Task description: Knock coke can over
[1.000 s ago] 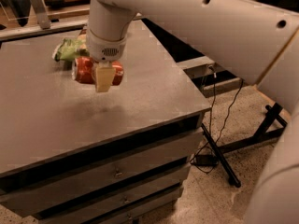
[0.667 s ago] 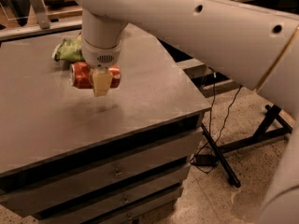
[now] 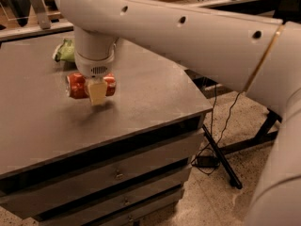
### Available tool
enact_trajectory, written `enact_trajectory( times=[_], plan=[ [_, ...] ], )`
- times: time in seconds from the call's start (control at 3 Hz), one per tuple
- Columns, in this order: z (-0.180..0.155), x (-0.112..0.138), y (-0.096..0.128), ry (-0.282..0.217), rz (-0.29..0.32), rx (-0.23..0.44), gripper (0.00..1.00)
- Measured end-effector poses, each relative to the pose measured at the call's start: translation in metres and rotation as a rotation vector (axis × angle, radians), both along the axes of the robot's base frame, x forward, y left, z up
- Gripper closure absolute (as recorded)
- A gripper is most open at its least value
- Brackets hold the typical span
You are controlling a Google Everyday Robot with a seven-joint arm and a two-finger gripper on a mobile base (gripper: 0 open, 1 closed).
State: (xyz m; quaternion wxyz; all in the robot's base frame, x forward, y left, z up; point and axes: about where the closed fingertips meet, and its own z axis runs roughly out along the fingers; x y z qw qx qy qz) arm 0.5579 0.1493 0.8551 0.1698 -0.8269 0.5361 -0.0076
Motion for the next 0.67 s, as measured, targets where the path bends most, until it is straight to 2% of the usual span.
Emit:
enact_trajectory(
  times=[0.33, 0.67],
  plan=[
    [-0.0077, -0.0019, 0.0021, 0.005, -0.01, -0.015, 0.85],
    [-0.0113, -0.0025, 0.0019, 0.008, -0.019, -0.021, 0.63]
  ],
)
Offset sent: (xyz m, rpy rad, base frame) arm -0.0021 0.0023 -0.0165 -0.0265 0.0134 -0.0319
